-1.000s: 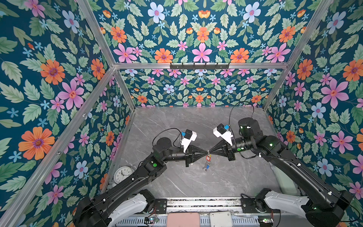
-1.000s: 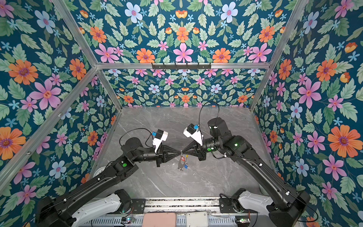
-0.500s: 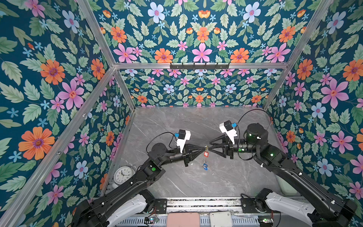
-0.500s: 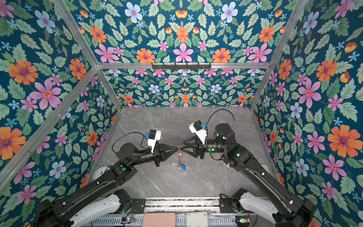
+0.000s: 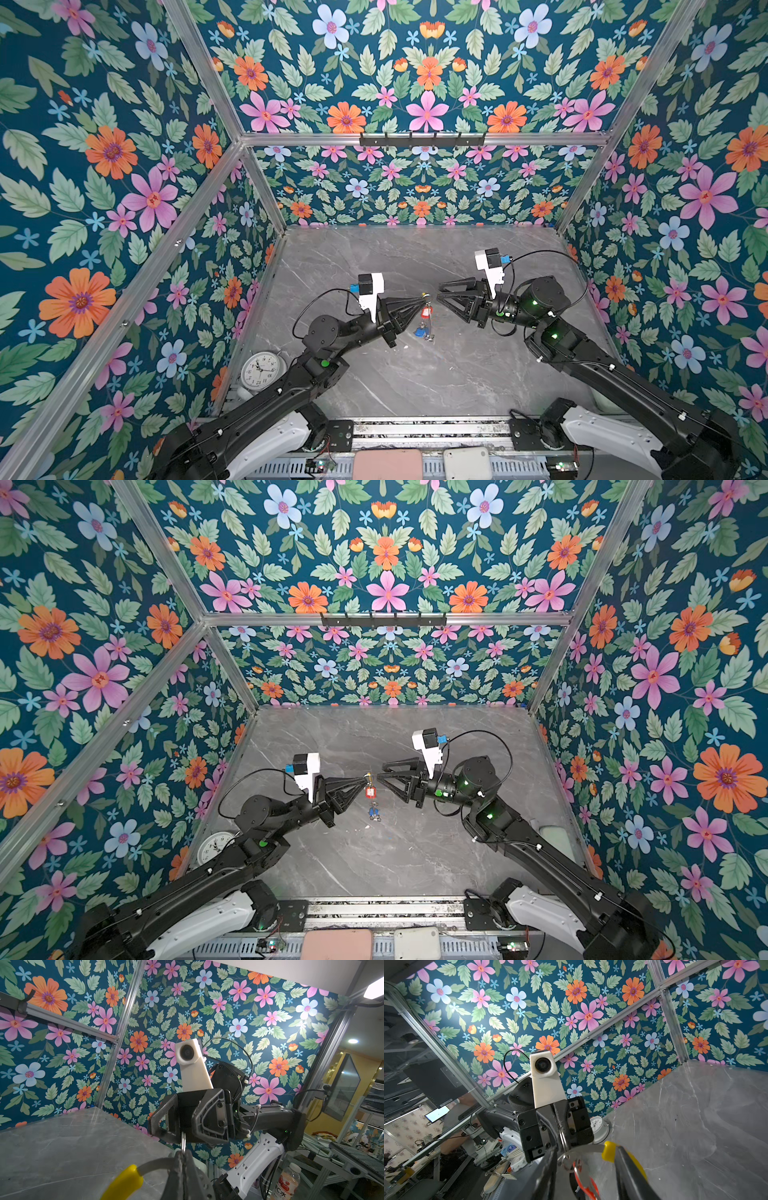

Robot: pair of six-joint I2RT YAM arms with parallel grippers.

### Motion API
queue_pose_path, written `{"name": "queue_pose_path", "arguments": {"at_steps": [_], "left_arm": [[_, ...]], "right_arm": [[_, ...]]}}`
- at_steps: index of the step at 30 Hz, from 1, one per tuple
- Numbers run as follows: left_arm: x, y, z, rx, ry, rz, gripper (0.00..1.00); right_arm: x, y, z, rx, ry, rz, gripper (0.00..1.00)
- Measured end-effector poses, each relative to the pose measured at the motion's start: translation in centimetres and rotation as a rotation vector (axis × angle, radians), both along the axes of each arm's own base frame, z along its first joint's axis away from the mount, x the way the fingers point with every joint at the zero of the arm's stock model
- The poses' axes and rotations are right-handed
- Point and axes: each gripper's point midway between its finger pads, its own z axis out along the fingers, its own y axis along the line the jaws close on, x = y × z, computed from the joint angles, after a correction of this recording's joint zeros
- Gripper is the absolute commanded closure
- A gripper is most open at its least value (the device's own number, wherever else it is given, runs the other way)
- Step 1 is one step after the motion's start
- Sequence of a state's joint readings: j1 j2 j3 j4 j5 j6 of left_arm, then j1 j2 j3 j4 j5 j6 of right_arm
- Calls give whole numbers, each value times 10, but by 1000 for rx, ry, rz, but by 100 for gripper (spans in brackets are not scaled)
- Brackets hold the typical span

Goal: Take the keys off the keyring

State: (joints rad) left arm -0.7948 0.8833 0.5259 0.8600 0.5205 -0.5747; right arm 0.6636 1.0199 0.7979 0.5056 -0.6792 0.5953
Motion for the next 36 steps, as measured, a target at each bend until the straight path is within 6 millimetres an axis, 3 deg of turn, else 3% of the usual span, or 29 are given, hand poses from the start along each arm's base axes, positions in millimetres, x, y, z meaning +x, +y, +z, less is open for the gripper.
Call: {"name": "queue_pose_path", "arguments": {"at_steps": [10, 23, 33, 36], "left_arm": [[1, -2, 2, -33, -2, -10, 100], [1, -1, 0, -37, 0, -9, 100], [0, -1, 0, -42, -1, -10, 100], [1, -1, 0, -42, -1, -10, 100]], "right_arm": [[-8, 14, 3, 21, -3, 74, 68], [-14, 13, 6, 25, -17, 86, 90], [-15, 13, 5, 16, -27, 85, 87], [-14, 14, 4, 15, -26, 86, 92]]}}
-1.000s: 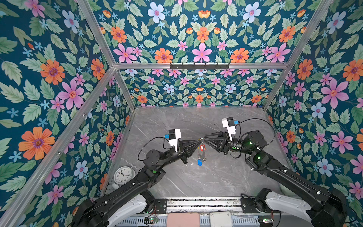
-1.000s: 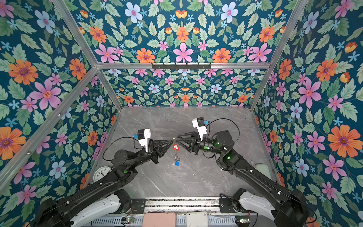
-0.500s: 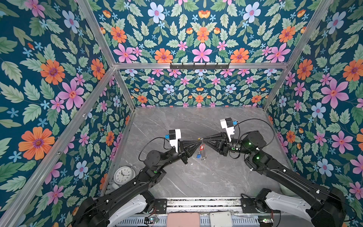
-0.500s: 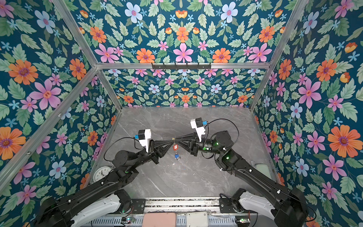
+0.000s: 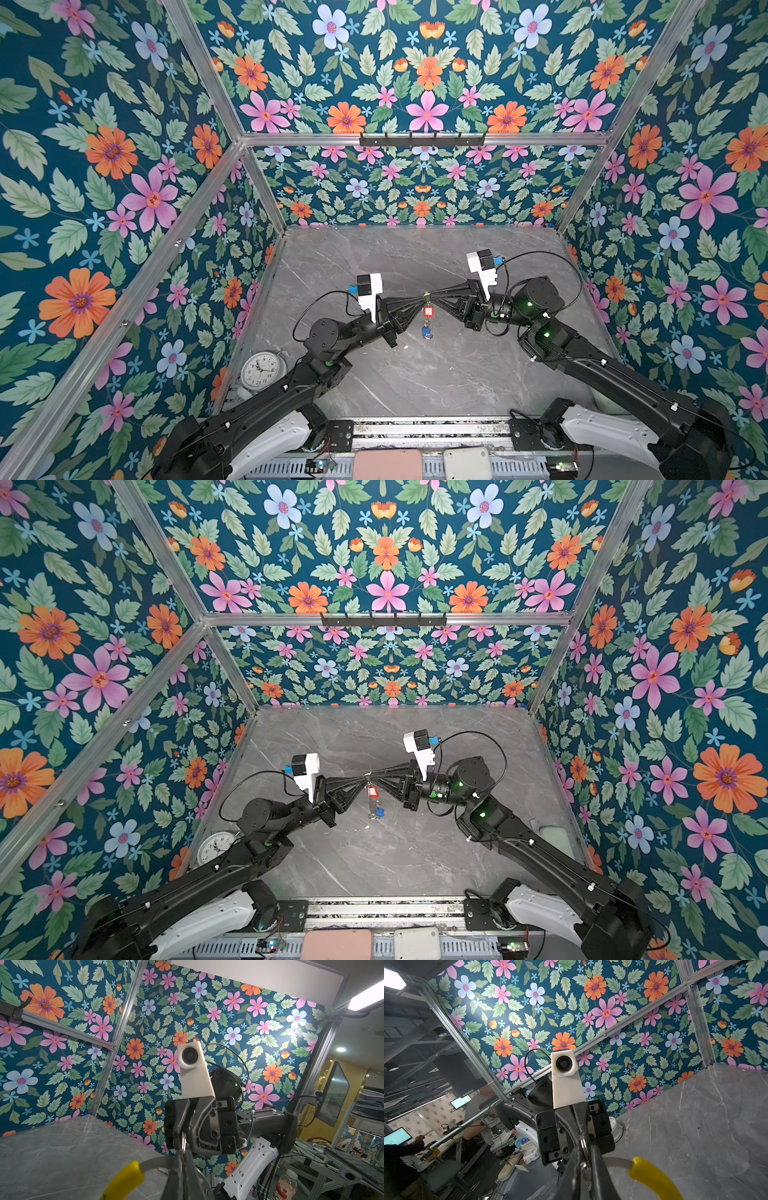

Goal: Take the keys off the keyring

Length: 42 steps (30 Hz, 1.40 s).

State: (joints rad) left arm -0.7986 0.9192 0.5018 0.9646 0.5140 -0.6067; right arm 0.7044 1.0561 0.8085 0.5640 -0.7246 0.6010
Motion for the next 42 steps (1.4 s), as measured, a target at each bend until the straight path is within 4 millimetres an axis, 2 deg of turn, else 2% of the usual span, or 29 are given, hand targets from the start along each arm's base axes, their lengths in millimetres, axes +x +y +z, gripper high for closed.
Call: {"name": "queue_pose_path", "arguments": {"at_steps": [3, 6, 8, 10, 13, 20, 31, 42], "left_arm": [[0, 0, 0, -5, 11, -5, 100], [1, -1, 0, -5, 12, -6, 100], [0, -1, 0, -5, 13, -7, 88], [0, 0, 0, -6, 11, -6, 71], [-3, 3, 4, -11, 10, -5, 62], [-10, 6, 2, 65, 37, -11, 64], [-22, -11, -11, 262, 89, -126, 61], [-30, -19, -27, 345, 142, -215, 74]], "right_arm": [[0, 0, -1, -4, -1, 1, 100], [0, 0, -2, -7, -1, 0, 100], [0, 0, -2, -13, 0, -1, 100], [-1, 0, -2, -24, -6, 2, 100], [-7, -1, -1, -64, -9, 17, 100], [-18, -7, 3, -201, -75, 27, 100], [-31, -14, -17, -431, -109, 110, 100], [-34, -15, -28, -507, -103, 142, 100]]}}
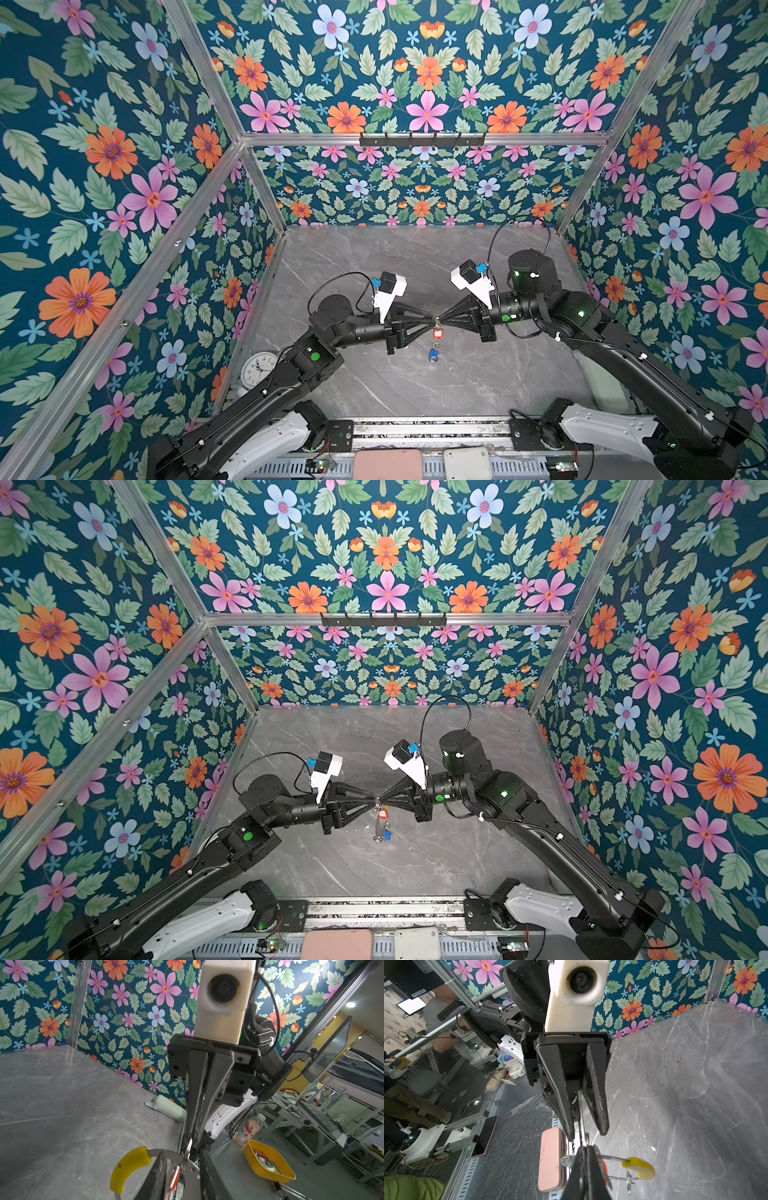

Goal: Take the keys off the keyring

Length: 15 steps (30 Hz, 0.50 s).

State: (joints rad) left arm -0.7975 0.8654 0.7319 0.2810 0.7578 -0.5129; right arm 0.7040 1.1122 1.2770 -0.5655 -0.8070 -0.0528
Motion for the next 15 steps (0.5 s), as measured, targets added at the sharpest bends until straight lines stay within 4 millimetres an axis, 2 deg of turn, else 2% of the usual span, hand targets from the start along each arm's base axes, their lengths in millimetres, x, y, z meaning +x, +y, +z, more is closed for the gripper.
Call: {"name": "queue_pose_path", "arguments": {"at_steps": [15], "left_arm": [[-2, -3, -4, 16, 6, -28, 88]], "right_arm": [[3, 3, -5, -41, 15, 13, 100]]}}
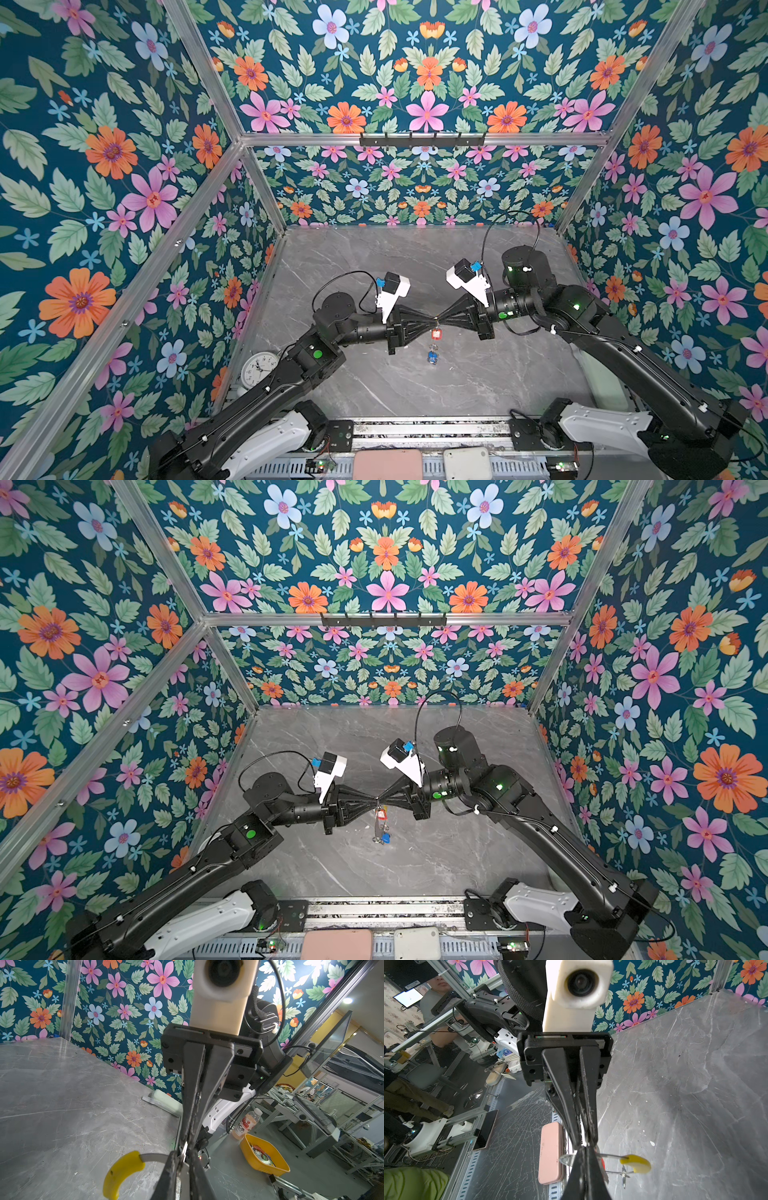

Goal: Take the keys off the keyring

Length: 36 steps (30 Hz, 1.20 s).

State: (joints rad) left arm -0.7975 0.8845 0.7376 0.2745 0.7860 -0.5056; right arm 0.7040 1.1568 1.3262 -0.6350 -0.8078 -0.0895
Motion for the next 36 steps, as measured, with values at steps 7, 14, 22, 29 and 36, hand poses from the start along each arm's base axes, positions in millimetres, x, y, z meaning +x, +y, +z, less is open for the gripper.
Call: {"name": "queue_pose_path", "arguments": {"at_steps": [7, 14, 22, 29, 36], "left_arm": [[0, 0, -1, 2, -10, -4, 98], [1, 0, -1, -12, -23, 5, 100], [6, 12, 8, -124, -89, 91, 100], [15, 27, 30, -282, -154, 196, 100], [18, 32, 42, -381, -166, 216, 100]], "right_arm": [[1, 1, 0, -8, 0, 3, 100], [2, 2, 0, 1, 10, -6, 89], [8, 0, 16, 128, -9, -94, 58], [20, -6, 19, 245, -34, -215, 54], [25, -4, 9, 290, -9, -233, 52]]}}
